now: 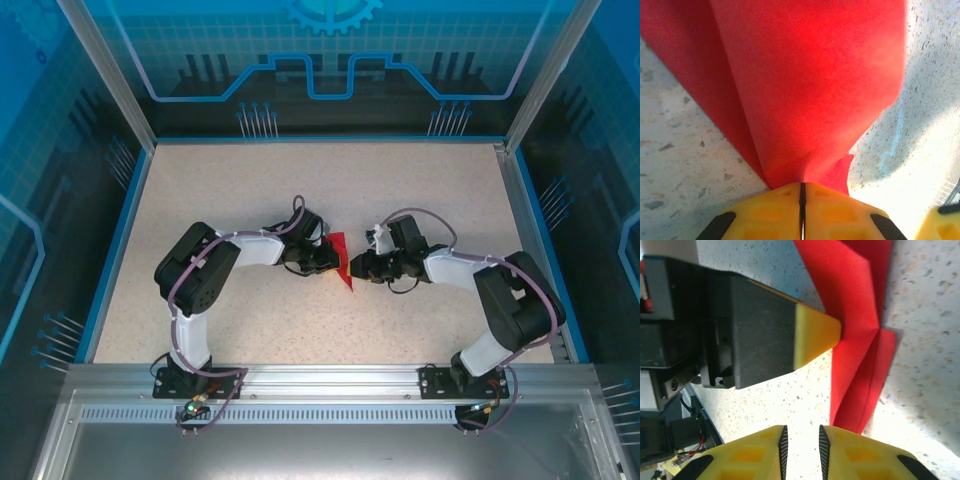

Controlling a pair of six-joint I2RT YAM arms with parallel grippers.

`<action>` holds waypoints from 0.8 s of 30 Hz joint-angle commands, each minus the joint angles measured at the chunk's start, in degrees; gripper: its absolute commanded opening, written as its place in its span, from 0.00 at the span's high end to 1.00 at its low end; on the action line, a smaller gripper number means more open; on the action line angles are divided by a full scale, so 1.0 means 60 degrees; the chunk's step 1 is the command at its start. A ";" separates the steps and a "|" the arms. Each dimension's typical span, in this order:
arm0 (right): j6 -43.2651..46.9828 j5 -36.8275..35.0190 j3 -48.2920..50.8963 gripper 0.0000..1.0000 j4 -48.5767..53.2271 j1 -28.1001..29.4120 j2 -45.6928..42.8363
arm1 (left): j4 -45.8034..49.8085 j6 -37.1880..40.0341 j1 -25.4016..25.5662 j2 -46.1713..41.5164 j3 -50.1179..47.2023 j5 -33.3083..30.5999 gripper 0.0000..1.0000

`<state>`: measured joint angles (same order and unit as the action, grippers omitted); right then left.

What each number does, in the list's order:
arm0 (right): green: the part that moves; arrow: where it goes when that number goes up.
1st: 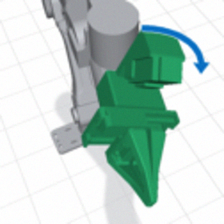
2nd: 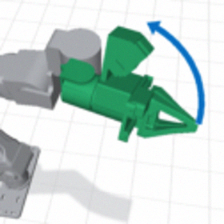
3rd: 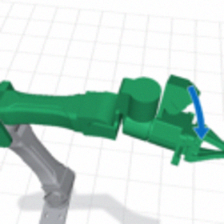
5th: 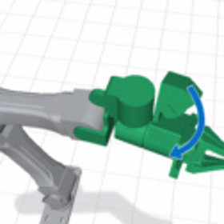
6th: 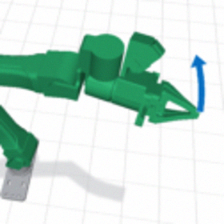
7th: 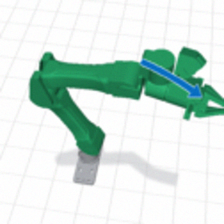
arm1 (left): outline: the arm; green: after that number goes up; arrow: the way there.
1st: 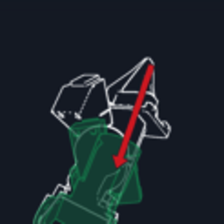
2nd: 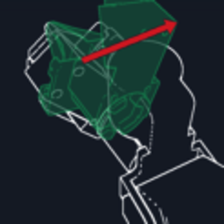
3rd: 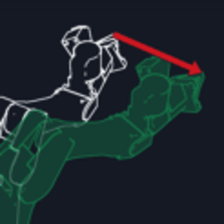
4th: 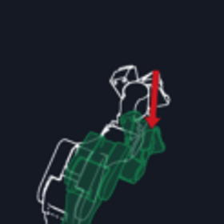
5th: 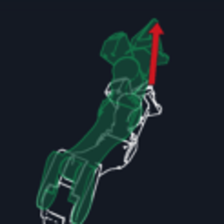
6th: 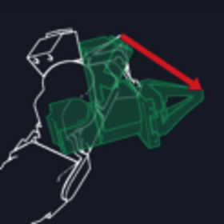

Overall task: Fold a paper plane with a square sheet of paper (pick it up from the middle)
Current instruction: Fold the wing for the fifth time at the center of the table.

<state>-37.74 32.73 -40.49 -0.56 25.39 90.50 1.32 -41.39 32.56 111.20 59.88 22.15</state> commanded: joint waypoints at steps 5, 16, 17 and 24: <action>0.0628 -0.0547 -0.0906 0.83 0.1049 0.0569 0.0672 | 0.0866 0.0224 0.0079 0.0451 0.0024 -0.0643 0.88; 0.1334 -0.2257 -0.1436 0.87 0.2669 0.1270 0.1116 | 0.1196 0.0083 0.0071 0.0495 0.0186 -0.0761 0.88; 0.1349 -0.2379 -0.1465 0.87 0.2766 0.1283 0.1157 | 0.1222 0.0086 0.0076 0.0499 0.0199 -0.0765 0.88; 0.1496 -0.2363 -0.1471 0.88 0.2966 0.1284 0.1288 | 0.1347 0.0119 0.0074 0.0525 0.0245 -0.0835 0.88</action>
<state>-30.11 19.46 -48.66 13.74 32.60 96.92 4.05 -41.41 32.82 111.61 61.47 21.41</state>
